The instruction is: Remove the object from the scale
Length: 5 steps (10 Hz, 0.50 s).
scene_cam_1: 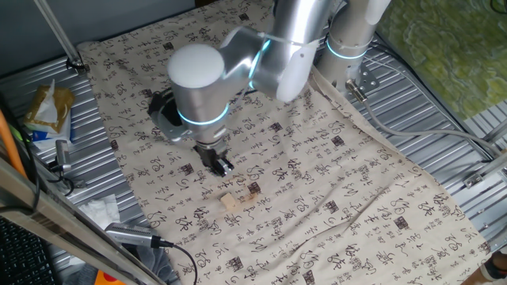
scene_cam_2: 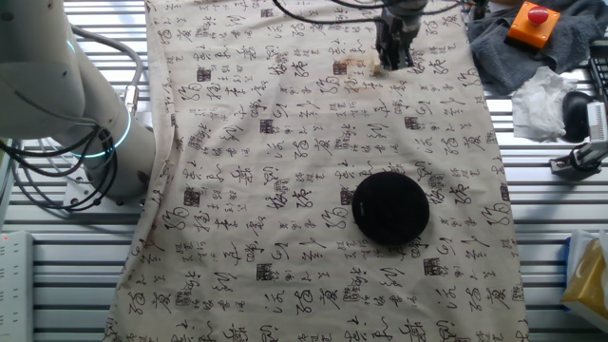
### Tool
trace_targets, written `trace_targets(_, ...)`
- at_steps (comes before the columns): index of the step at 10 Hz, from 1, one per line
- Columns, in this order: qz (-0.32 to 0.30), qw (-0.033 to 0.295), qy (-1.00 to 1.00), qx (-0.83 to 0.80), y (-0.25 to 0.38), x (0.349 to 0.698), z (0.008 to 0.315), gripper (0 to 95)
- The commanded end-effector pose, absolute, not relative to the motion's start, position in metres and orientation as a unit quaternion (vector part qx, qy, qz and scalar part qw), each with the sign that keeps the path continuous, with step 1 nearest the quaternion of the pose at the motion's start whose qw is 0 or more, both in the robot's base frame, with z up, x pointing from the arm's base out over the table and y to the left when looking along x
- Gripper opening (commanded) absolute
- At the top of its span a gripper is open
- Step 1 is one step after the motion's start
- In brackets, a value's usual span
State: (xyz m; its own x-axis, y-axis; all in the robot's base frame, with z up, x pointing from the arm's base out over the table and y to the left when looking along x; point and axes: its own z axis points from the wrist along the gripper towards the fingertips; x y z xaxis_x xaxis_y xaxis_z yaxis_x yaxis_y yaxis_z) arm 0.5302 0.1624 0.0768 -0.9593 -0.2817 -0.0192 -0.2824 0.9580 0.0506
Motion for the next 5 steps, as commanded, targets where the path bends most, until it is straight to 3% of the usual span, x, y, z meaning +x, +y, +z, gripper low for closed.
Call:
trace_targets(1, 0.024, 0.005, 0.987, -0.159, 0.1501, 0.5332, 0.0758, 0.0)
trace_targets(5, -0.003, -0.012, 0.986, -0.166, 0.1447, 0.5353, 0.0733, 0.0)
